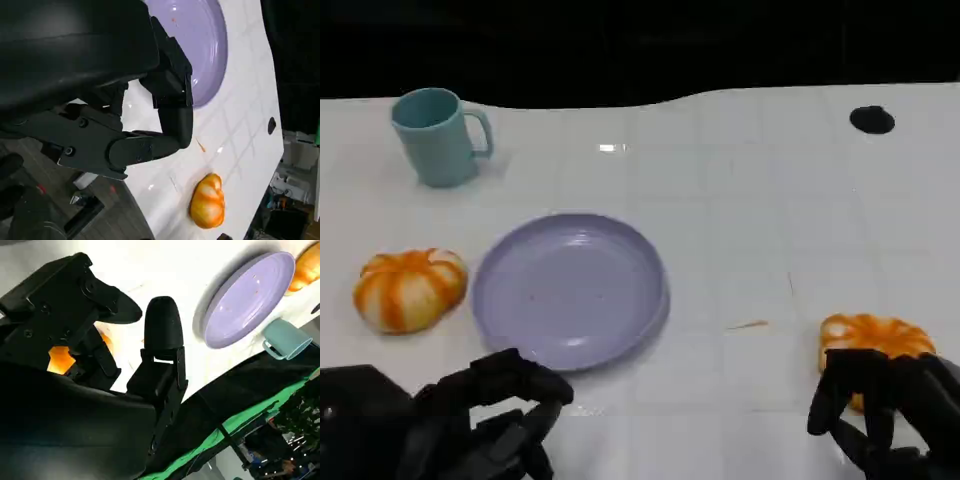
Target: Grasp the bread from the table and place it into the plate.
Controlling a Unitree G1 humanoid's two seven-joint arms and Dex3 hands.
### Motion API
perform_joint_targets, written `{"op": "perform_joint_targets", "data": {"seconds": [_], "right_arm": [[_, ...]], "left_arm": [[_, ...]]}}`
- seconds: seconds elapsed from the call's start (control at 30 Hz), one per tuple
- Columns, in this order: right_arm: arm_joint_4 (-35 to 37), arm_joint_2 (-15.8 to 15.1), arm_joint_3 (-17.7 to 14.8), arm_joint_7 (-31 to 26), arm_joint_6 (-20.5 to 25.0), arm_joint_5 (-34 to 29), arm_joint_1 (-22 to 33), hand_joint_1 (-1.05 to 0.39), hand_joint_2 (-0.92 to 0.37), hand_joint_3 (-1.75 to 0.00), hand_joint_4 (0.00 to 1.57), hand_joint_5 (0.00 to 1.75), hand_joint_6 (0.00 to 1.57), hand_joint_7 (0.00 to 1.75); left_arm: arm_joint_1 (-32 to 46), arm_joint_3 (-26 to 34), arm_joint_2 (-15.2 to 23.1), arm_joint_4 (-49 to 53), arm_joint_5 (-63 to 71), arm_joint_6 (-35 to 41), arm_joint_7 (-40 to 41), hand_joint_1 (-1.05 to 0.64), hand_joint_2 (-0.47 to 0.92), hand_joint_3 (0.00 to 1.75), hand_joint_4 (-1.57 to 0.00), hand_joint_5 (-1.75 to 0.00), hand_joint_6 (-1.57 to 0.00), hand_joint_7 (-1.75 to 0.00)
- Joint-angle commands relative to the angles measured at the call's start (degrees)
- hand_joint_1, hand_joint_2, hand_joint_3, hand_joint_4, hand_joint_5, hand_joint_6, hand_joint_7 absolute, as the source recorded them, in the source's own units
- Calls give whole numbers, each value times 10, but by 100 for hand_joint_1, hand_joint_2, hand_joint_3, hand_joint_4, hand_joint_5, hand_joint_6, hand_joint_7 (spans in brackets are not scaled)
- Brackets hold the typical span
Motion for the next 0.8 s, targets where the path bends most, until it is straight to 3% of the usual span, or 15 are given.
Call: {"op": "perform_joint_targets", "data": {"seconds": [0.03,0.8], "right_arm": [[1,-8,-2,-4,-6,-2,-1,-11,-40,-112,93,175,86,129],[-5,-7,-2,0,5,-1,-1,-13,-41,-111,94,175,85,129]], "left_arm": [[0,3,9,-3,6,-9,-1,-32,90,55,-65,-175,-59,-133],[0,3,9,-1,9,-12,-3,-32,91,54,-64,-175,-58,-132]]}}
